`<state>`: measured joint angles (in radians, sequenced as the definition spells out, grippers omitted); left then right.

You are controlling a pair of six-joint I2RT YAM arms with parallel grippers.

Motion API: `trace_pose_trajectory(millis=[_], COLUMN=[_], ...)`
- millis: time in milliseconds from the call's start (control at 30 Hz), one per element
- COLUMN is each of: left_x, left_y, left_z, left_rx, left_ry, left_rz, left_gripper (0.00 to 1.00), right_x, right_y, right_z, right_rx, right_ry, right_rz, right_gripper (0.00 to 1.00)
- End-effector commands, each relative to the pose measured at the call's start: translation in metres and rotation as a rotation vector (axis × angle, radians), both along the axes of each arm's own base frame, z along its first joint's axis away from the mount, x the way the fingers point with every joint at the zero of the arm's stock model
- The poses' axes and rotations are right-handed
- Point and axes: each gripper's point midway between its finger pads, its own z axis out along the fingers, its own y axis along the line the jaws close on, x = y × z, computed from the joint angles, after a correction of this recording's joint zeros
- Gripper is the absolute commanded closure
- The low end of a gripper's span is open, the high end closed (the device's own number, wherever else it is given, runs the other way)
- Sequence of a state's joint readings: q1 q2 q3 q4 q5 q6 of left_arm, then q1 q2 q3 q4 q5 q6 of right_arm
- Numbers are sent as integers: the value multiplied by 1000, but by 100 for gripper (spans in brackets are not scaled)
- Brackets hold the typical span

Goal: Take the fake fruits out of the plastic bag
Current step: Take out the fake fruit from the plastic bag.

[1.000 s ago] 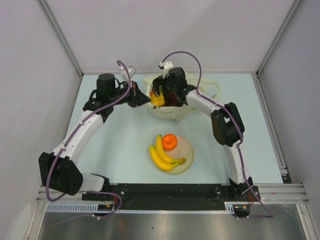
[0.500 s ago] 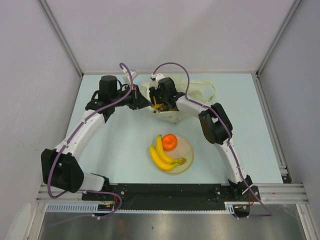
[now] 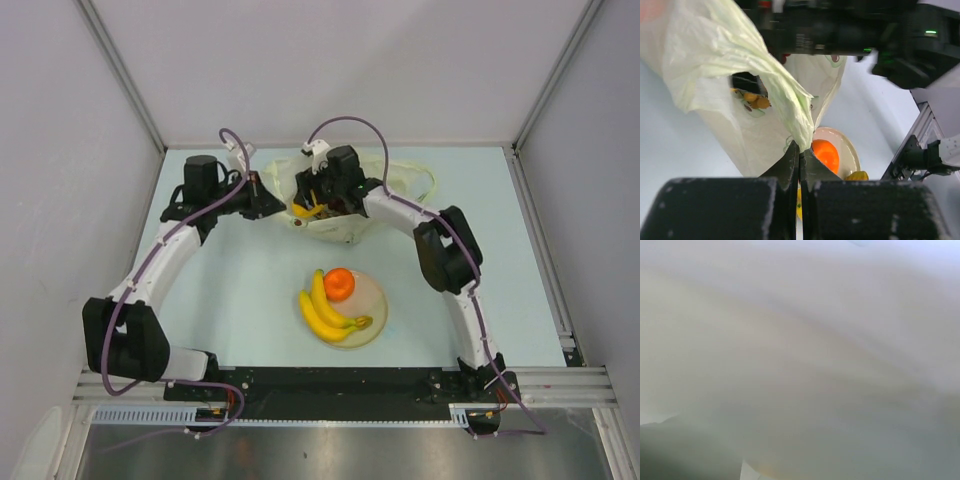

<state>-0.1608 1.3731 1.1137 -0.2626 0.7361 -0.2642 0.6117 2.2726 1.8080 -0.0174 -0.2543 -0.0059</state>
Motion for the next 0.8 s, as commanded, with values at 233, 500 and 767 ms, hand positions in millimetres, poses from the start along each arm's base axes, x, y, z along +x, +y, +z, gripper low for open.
trace_pose_trajectory(millis=[233, 500, 767], left_x=[22, 12, 4], left_y=[0, -14, -12], left_z=[2, 4, 18], left_rx=[-45, -14, 19], left_ry=[6, -58, -131], left_rz=[41, -8, -4], left_gripper=[100, 100, 99], right_x=[-93, -142, -226], right_y=[-17, -63, -133], right_z=[141, 173, 148], right_rx=[41, -179, -326], right_ry=[-214, -446, -470], right_rz=[147, 254, 398], right_gripper=[76, 78, 79])
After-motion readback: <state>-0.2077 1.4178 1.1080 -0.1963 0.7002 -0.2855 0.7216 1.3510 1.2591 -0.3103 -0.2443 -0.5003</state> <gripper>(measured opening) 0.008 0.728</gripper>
